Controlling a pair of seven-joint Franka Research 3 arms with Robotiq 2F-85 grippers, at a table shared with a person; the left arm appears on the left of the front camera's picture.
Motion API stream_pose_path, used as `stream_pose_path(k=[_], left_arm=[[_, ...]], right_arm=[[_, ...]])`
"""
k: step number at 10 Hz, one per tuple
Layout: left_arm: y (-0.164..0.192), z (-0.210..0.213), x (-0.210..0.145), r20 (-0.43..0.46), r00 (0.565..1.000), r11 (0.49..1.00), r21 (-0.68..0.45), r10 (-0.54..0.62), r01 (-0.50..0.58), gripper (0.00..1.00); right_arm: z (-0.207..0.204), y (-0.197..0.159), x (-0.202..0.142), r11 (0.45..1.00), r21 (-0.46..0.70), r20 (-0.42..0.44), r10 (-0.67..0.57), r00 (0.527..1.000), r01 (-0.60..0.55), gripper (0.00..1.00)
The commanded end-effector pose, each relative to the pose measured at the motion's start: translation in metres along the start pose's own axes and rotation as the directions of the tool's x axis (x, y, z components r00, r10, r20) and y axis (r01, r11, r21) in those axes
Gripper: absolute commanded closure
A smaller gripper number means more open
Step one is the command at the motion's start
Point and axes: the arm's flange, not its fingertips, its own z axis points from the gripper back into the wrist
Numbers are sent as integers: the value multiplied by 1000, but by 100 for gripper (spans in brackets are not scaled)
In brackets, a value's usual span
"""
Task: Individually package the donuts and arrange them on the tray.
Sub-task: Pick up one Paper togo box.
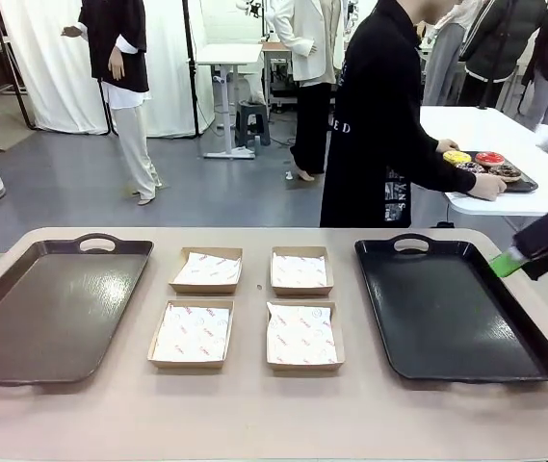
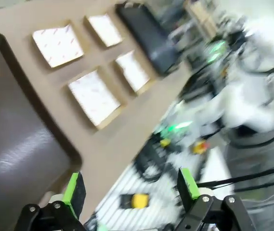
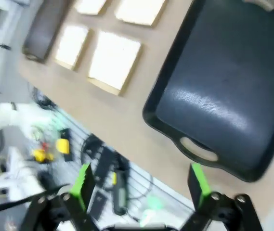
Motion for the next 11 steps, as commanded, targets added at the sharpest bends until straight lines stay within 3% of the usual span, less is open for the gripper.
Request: stream_pose_path(k=[1,3,7,8,11], left_arm=[[47,15,-17,343,792,803,-523,505,-286,0],[71,19,-26,347,741,776,-519,575,-359,0],[97,43,-43,409,674,784,-401,615,-473,0],[101,48,-46,423,667,790,-345,613,-508,0],[102,47,-43,411,676,789,-251,612,-561,0]], right_arm=[[-73,-75,-83,856,449,146,-353,924,256,0],[-68,-116,-94,795,545,203,-435,877,267,0],[-38,-148,-123,756,598,292,-515,806,266,0],[-31,-150,-127,754,605,305,-517,800,256,0],[-16,-143,-127,766,607,285,-459,842,212,0]])
